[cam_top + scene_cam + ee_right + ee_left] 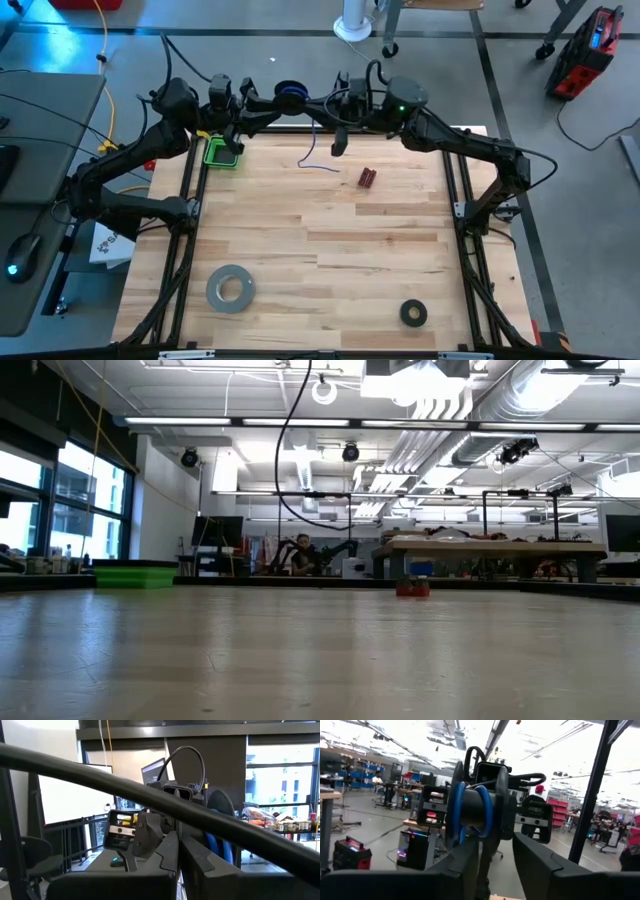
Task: Coil cords
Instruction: Coil the blue wire onto the spool
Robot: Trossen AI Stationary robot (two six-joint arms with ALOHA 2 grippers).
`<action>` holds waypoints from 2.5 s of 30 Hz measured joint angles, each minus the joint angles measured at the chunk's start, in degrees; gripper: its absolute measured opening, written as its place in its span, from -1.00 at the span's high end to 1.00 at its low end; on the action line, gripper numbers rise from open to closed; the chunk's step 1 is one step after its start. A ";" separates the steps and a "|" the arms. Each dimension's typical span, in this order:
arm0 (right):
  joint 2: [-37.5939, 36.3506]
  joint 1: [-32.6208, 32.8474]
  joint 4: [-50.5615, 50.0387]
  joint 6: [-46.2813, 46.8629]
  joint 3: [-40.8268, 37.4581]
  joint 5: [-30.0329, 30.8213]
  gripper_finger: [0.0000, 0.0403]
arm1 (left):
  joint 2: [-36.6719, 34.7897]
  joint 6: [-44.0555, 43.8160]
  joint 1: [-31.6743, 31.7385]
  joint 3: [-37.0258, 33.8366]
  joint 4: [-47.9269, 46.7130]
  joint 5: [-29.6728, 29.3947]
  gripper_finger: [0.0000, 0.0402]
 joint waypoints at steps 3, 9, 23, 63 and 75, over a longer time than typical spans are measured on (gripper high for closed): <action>0.00 0.01 -0.46 0.02 0.00 0.00 1.00 | 0.00 0.96 -0.32 0.00 0.60 -0.18 0.59; 0.00 0.07 -0.34 0.68 0.00 0.04 1.00 | 0.03 1.18 -0.31 0.00 -0.12 -0.16 0.95; -0.02 0.26 -0.37 0.42 0.00 -0.82 0.89 | 0.37 -0.47 -0.03 0.02 -0.03 -1.00 0.99; 5.31 -0.33 5.17 11.09 0.04 -17.99 0.17 | -6.40 -31.62 2.94 0.04 13.28 0.72 1.00; 5.38 -0.26 7.78 8.72 0.02 -14.08 0.18 | -6.43 -32.84 1.04 0.04 13.70 -1.19 1.00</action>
